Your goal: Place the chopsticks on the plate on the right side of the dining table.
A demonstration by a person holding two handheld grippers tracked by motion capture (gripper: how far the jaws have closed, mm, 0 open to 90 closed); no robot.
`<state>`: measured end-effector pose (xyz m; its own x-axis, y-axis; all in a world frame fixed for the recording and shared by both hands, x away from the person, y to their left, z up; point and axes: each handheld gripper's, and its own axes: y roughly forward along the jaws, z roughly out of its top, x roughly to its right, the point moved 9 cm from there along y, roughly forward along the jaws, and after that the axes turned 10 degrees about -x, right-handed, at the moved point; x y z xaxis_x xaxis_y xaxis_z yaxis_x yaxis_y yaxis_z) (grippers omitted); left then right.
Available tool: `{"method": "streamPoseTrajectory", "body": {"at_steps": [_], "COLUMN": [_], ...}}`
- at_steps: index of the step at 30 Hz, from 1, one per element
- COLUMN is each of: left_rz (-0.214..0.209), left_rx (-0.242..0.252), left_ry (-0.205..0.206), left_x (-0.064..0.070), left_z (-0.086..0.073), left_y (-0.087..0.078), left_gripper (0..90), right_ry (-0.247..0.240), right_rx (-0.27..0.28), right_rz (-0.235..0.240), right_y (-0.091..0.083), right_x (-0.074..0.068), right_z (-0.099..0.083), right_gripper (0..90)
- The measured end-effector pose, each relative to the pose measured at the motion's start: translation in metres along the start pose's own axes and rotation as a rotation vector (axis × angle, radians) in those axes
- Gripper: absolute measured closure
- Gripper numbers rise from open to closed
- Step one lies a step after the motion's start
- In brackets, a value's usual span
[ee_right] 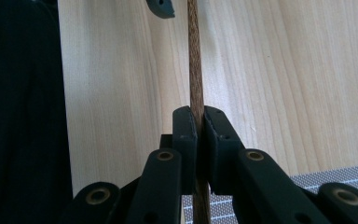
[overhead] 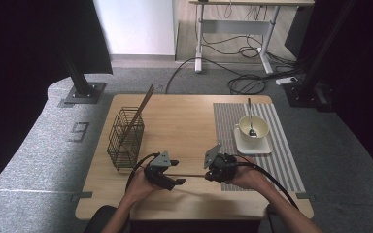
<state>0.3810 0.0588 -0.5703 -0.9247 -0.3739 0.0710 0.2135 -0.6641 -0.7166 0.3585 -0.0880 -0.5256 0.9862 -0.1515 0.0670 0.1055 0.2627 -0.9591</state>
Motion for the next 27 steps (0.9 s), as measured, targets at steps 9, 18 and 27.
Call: {"method": "streamPoseTrajectory", "body": {"at_steps": [9,18,27], "left_rz": [0.051,0.066,0.070], "left_rx": [-0.008,-0.049,-0.128], "left_ry": [-0.056,-0.105,-0.126], "left_x": [-0.011,-0.026,-0.030], "left_z": [-0.007,-0.022,-0.035], "left_y": [0.007,0.013,0.023], "left_gripper": [0.0,0.0,0.0], "right_ry": [0.035,0.082,0.153], "right_rx": [0.014,0.031,0.058], "right_rz": [-0.018,-0.053,-0.088], "right_y": [-0.007,-0.015,-0.024], "right_x": [0.005,0.013,0.025], "right_z": [-0.008,-0.021,-0.038], "right_gripper": [83.0,83.0,82.9]}}
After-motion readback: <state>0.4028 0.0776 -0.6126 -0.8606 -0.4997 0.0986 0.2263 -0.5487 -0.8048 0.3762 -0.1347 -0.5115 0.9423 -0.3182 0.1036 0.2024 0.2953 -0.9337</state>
